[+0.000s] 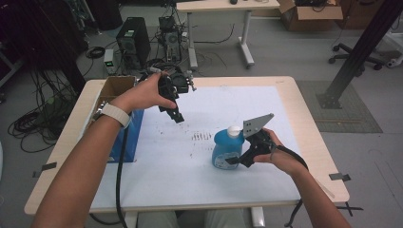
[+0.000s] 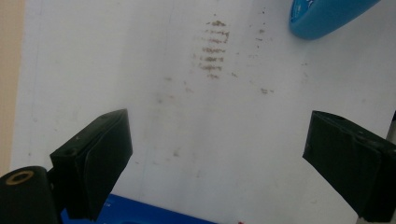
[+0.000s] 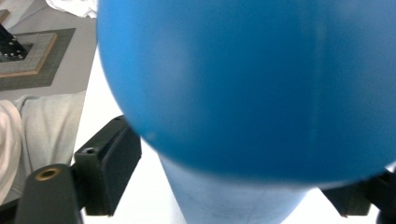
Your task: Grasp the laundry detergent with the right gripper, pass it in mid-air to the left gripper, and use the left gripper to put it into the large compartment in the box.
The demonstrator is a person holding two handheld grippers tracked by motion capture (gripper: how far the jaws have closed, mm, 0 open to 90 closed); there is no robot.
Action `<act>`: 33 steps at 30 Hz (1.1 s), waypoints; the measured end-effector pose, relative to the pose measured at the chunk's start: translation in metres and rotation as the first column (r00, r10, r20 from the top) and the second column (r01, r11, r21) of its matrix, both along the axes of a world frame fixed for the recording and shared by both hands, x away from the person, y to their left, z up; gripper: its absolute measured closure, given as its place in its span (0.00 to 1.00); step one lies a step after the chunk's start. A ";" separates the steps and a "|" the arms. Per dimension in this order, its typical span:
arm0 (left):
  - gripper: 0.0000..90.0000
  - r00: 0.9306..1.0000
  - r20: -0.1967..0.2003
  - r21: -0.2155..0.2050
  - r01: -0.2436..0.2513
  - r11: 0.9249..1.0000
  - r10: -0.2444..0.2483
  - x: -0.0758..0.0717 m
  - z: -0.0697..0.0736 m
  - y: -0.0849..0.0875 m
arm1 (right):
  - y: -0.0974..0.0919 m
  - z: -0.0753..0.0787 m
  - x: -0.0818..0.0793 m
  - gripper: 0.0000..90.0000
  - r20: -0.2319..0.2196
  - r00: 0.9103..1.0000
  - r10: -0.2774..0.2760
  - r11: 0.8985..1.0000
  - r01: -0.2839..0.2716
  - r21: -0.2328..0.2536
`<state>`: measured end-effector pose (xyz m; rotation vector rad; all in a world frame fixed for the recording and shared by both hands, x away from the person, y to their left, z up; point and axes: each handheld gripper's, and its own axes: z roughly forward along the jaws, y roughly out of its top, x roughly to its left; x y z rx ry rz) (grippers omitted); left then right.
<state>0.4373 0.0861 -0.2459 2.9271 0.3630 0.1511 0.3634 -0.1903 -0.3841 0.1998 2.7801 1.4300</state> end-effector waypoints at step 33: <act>0.09 1.000 0.002 0.003 0.004 1.000 -0.004 0.000 0.000 -0.001 | -0.004 -0.003 0.001 0.38 0.008 1.000 -0.015 1.000 0.014 0.019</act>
